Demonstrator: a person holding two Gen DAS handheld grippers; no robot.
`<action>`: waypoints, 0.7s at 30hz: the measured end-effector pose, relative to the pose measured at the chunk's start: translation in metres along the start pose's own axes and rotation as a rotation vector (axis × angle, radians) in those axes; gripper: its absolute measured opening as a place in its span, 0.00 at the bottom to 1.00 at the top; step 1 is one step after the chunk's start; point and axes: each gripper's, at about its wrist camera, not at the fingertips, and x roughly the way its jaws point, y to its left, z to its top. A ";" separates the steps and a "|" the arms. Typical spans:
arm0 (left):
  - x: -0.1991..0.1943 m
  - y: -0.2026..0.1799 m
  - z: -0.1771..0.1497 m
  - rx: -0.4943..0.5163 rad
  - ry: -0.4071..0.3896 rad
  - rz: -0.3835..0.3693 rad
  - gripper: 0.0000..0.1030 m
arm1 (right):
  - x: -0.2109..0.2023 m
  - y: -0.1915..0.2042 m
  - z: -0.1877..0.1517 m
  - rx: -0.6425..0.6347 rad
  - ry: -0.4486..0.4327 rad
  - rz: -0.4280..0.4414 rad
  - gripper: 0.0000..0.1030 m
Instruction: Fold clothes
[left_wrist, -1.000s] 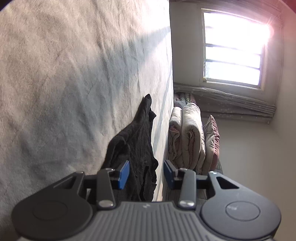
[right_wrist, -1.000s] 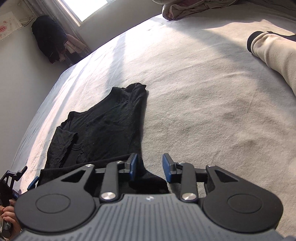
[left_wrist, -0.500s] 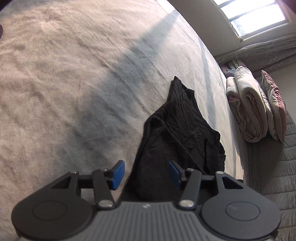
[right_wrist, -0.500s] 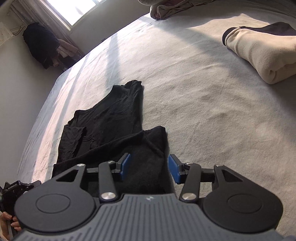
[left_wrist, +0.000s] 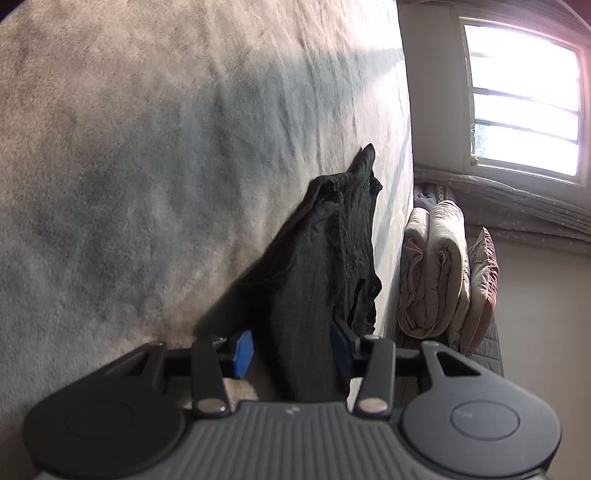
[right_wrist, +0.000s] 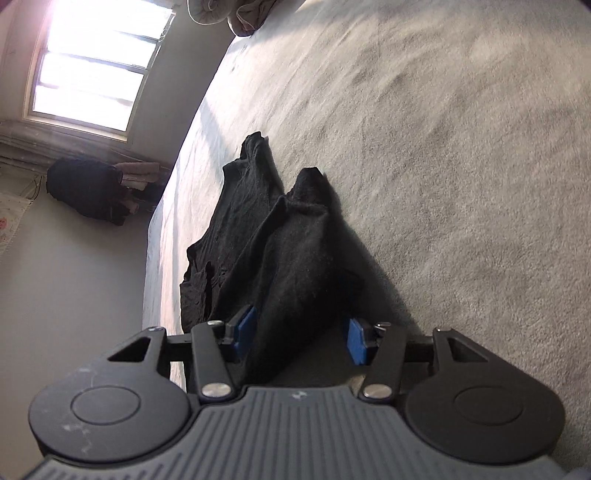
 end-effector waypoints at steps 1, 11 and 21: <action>0.000 0.001 -0.001 0.007 -0.022 0.000 0.33 | 0.001 0.000 0.000 0.007 -0.015 0.010 0.53; 0.007 0.004 -0.008 0.012 -0.160 0.002 0.06 | 0.013 -0.010 0.000 0.046 -0.150 -0.004 0.09; -0.024 -0.016 -0.020 0.090 -0.224 0.029 0.03 | -0.009 0.006 -0.001 -0.009 -0.208 -0.025 0.08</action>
